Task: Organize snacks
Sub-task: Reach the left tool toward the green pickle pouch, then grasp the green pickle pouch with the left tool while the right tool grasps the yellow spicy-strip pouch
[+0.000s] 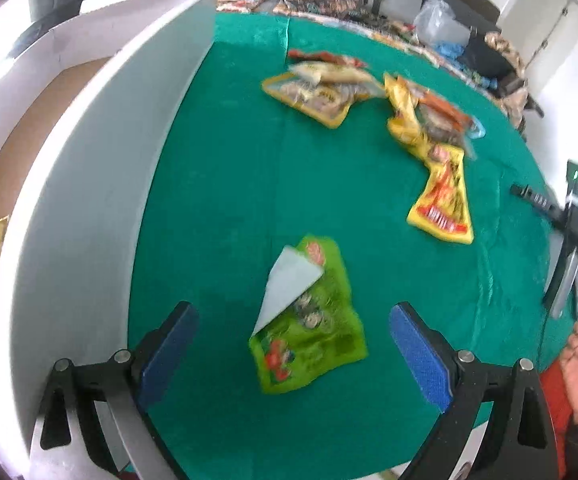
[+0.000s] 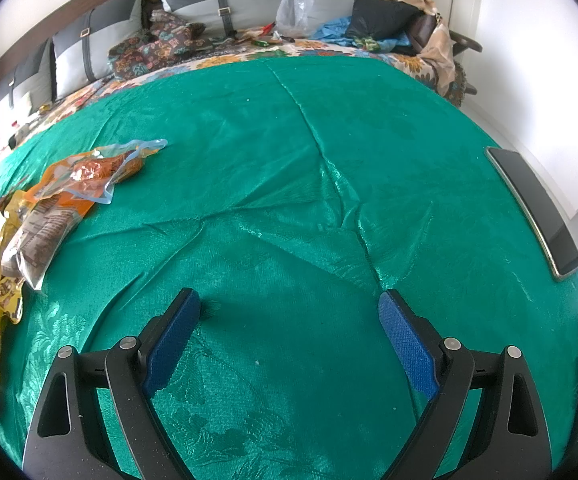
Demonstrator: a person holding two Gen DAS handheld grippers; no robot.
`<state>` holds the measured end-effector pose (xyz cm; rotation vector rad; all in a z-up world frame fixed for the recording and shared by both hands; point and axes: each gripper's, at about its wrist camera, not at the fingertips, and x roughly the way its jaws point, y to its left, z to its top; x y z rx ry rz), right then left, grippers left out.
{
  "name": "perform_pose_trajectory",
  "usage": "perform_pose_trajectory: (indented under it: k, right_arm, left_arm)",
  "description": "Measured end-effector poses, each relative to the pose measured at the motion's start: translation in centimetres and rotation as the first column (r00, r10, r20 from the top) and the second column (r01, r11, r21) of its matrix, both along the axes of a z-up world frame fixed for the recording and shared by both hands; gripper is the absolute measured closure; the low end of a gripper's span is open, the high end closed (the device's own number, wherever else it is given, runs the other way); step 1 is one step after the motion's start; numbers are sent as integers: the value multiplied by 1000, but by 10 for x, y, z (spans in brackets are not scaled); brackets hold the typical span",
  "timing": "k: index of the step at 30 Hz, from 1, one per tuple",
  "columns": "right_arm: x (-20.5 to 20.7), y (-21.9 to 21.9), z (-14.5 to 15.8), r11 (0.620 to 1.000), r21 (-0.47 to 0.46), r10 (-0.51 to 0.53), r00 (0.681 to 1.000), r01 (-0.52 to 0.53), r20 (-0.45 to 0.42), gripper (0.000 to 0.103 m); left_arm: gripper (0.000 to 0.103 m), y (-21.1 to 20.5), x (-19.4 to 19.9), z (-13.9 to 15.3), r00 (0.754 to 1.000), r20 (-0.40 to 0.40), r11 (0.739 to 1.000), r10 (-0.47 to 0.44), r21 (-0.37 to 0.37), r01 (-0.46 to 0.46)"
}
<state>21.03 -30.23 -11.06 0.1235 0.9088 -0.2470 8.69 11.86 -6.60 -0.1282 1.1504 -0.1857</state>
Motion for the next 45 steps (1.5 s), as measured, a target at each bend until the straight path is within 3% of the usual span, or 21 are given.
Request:
perform_pose_trajectory:
  k: [6, 8, 13, 18, 28, 30, 32, 36, 39, 41, 44, 45]
  right_arm:
    - [0, 0, 0, 1000, 0, 0, 1000, 0, 0, 10]
    - [0, 0, 0, 1000, 0, 0, 1000, 0, 0, 10]
    - [0, 0, 0, 1000, 0, 0, 1000, 0, 0, 10]
    - [0, 0, 0, 1000, -1, -2, 1000, 2, 1, 10]
    - [2, -2, 0, 1000, 5, -6, 1000, 6, -2, 10]
    - [3, -2, 4, 999, 37, 0, 998, 2, -58, 12]
    - [-8, 4, 14, 990, 139, 20, 997, -9, -77, 14]
    - [-29, 78, 35, 918, 347, 233, 969, -190, -86, 12]
    - [-26, 146, 34, 888, 384, 318, 941, -253, -115, 12]
    - [-16, 181, 25, 896, 366, 324, 933, -251, -155, 12]
    - [1, 222, 7, 939, 234, 308, 922, -254, -236, 13]
    - [3, 232, 6, 952, 151, 297, 923, -266, -246, 14]
  left_arm:
    - [10, -23, 6, -28, 999, -37, 995, -17, 101, 21]
    - [34, -34, 4, -27, 1000, 10, 982, -26, 188, 23]
    - [36, -35, -4, -25, 999, 30, 984, -26, 178, 20]
    - [37, -21, -8, -22, 999, 36, 993, 40, 110, -44]
    - [37, -19, -10, -21, 997, 48, 994, 62, 83, -66]
    - [37, -18, -10, -21, 996, 54, 995, 68, 71, -72]
    - [37, -17, -11, -22, 996, 63, 995, 69, 64, -73]
    - [37, -16, -11, -21, 995, 71, 996, 75, 41, -78]
    - [37, -10, -14, -18, 993, 81, 996, 89, 24, -91]
    - [37, -5, -17, -13, 990, 90, 994, 106, 10, -107]
    - [37, 0, -20, -6, 987, 105, 992, 125, -11, -124]
    - [37, 2, -21, -4, 985, 113, 992, 127, -15, -126]
